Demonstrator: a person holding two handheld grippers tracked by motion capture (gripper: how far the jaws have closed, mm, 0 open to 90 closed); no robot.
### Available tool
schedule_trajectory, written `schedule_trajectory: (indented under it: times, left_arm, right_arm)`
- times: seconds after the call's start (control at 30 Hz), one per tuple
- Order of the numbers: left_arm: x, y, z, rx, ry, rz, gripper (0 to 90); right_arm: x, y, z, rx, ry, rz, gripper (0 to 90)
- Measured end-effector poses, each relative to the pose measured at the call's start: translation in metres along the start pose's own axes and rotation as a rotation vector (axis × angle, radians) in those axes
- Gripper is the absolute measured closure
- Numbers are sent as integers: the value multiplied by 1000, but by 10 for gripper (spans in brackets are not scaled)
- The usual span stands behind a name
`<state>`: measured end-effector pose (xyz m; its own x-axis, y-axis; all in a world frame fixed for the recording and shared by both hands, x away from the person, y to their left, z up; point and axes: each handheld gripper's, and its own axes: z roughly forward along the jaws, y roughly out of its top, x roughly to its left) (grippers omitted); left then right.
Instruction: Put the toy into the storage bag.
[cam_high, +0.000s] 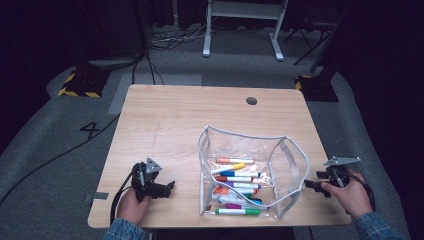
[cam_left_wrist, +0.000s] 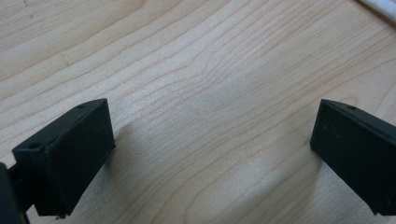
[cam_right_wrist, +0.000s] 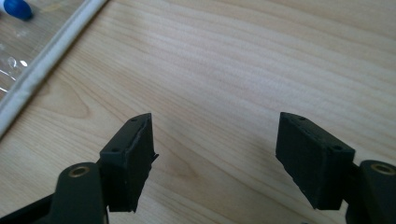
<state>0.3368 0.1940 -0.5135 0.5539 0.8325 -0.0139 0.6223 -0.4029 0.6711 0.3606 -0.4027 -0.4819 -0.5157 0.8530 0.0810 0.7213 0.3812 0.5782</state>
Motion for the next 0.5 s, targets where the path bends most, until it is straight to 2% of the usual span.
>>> schedule_trajectory:
  times: [0.13, 0.2, 0.23, 0.27, 0.37, 0.4, 0.5]
  left_arm:
    - [0, 0, 0, -1, 1, 2, 0]
    - [0, 0, 0, -1, 1, 1, 0]
    - [0, 0, 0, -1, 1, 1, 0]
    - [0, 0, 0, 0, 0, -1, 0]
    - [1, -1, -1, 4, -8, 4, 0]
    - [2, -1, -1, 9, -24, 4, 0]
    - [0, -1, -1, 10, -19, -9, 0]
  right_arm:
    - [3, -19, 8, -115, -35, -45, 240]
    - [4, -27, 12, -176, -58, -68, 174]
    - [4, -27, 12, -176, -58, -68, 174]
    - [5, -31, 14, -216, -60, -59, 156]
    - [5, -32, 14, -217, -59, -56, 156]
    - [5, -32, 14, -218, -59, -56, 156]
    - [5, -32, 14, -218, -58, -61, 159]
